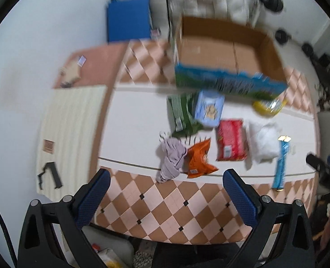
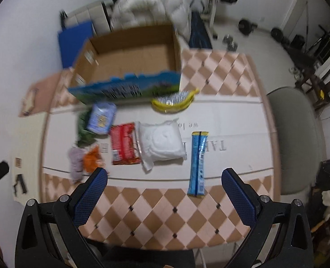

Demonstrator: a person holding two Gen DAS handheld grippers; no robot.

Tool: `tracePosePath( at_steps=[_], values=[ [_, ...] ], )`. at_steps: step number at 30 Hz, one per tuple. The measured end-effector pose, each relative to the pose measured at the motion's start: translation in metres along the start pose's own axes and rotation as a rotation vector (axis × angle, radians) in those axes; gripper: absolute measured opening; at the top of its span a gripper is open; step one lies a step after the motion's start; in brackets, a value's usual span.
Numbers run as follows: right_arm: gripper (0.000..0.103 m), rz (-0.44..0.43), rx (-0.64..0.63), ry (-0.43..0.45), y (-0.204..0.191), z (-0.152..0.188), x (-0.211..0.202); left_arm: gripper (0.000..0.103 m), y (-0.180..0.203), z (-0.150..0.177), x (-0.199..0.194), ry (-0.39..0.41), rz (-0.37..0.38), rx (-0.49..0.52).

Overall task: Organize soft objects
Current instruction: 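Grasp the green snack bag with the left tool while the right tool grasps the white plastic bag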

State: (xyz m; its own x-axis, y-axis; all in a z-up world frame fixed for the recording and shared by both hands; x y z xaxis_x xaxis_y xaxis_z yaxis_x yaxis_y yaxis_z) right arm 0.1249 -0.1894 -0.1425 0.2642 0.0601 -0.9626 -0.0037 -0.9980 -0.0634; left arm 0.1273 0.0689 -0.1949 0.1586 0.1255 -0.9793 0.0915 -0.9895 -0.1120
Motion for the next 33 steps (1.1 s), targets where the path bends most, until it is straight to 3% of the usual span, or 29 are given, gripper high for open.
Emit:
tracePosePath(
  at_steps=[4,7,12,15,18,20,22,25,27,30,33],
  values=[
    [0.103,0.008,-0.012,-0.147,-0.003,-0.027,0.094,0.098,0.004,-0.017,0.067,-0.111,0.008,0.014],
    [0.103,0.008,-0.016,-0.23,-0.003,-0.037,0.143,0.098,0.003,-0.038,0.11,-0.183,0.069,-0.017],
    [0.103,0.024,-0.006,-0.295,-0.003,-0.043,0.193,0.098,-0.002,-0.078,0.156,-0.256,0.161,-0.115],
    [0.103,0.001,0.019,-0.332,-0.001,-0.047,0.212,0.078,0.0,-0.097,0.183,-0.302,0.19,-0.144],
    [0.103,-0.031,0.023,-0.373,-0.002,-0.048,0.228,0.075,0.004,-0.108,0.207,-0.351,0.213,-0.136],
    [0.103,-0.026,0.004,-0.399,-0.003,-0.045,0.238,0.074,0.006,-0.11,0.219,-0.368,0.205,-0.122],
    [0.103,0.01,-0.028,-0.41,-0.005,-0.044,0.248,0.057,0.007,-0.107,0.23,-0.391,0.213,-0.112],
    [0.103,0.041,-0.058,-0.431,-0.006,-0.039,0.261,0.038,0.001,-0.102,0.233,-0.402,0.294,-0.152],
    [0.103,0.038,-0.053,-0.439,-0.005,-0.038,0.267,0.035,-0.003,-0.097,0.23,-0.386,0.299,-0.161],
    [0.102,0.044,-0.045,-0.436,-0.003,-0.033,0.269,0.031,-0.005,-0.09,0.221,-0.35,0.241,-0.126],
    [0.091,0.052,-0.028,-0.42,-0.002,-0.027,0.26,0.029,-0.012,-0.076,0.207,-0.308,0.192,-0.107]
  ],
)
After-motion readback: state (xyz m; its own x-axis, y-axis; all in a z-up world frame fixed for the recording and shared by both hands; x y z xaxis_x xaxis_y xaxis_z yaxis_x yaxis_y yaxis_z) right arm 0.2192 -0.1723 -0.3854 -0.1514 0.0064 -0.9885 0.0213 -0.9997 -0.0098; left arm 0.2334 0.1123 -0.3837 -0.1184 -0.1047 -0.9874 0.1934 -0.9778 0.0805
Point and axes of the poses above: each gripper's, at about its wrist camera, not at the fingertips, and x roughly the way its jaws point, y to its right, z to its underside, the point moved 1 cm from there along x, roughly the way its jaws point, and after that the axes turned 2 degrees about -z, right-handed, at the moved point
